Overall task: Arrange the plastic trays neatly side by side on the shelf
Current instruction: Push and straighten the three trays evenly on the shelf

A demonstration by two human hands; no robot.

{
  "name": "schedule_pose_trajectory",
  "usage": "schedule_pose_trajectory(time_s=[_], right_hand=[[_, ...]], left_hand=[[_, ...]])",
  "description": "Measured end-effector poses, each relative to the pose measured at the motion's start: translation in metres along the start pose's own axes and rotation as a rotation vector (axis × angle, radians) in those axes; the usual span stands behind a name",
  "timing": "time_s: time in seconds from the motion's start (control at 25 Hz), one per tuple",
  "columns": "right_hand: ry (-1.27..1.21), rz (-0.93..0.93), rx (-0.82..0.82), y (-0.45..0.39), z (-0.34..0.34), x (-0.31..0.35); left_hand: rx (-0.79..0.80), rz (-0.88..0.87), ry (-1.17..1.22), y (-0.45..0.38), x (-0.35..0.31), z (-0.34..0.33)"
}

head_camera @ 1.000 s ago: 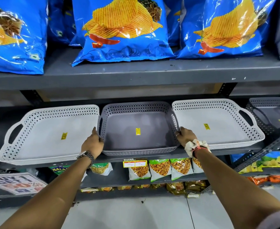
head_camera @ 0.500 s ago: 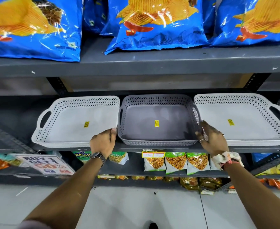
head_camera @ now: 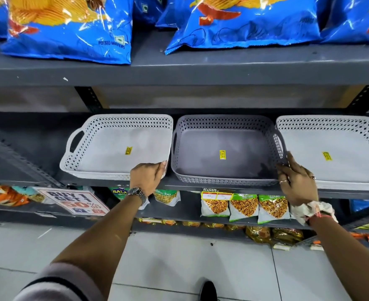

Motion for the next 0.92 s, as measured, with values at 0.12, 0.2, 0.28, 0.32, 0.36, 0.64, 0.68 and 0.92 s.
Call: schedule_pose_trajectory(time_s=[0.12, 0.2, 0.28, 0.32, 0.36, 0.64, 0.68, 0.92], right_hand=[[0.011, 0.001, -0.021, 0.0000, -0.0029, -0.0009], [0.014, -0.005, -0.027, 0.0001, -0.0045, -0.0015], [0.016, -0.003, -0.030, 0.0005, -0.0056, -0.0016], [0.015, -0.003, -0.032, 0.0006, -0.0059, -0.0017], [0.017, -0.003, -0.033, 0.0004, -0.0059, -0.0015], [0.023, -0.005, -0.043, 0.0003, -0.0055, 0.0012], [0.021, -0.004, -0.045, 0.0006, -0.0051, 0.0015], [0.039, -0.036, -0.071, 0.0036, -0.0032, -0.0023]], left_hand=[[-0.033, -0.001, -0.014, 0.0003, 0.0007, -0.0003], [-0.058, 0.010, -0.025, 0.0024, -0.0016, -0.0005], [-0.082, 0.015, -0.049, 0.0041, -0.0039, -0.0006], [-0.085, 0.016, -0.064, 0.0045, -0.0046, 0.0001], [-0.085, 0.015, -0.077, 0.0044, -0.0051, 0.0006], [-0.033, 0.016, -0.101, 0.0032, -0.0053, 0.0032], [-0.021, 0.017, -0.095, 0.0039, -0.0052, 0.0026], [-0.050, -0.081, -0.001, 0.0090, -0.0082, -0.0003]])
Point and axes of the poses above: each hand's wrist, its own y-axis away from the middle knuckle, its own z-axis out of the back of the hand, x = y × z, the point moved 1 cm from there along -y, towards the middle knuckle, and after that the axes turned 8 degrees about z, right-handed, at the moved point
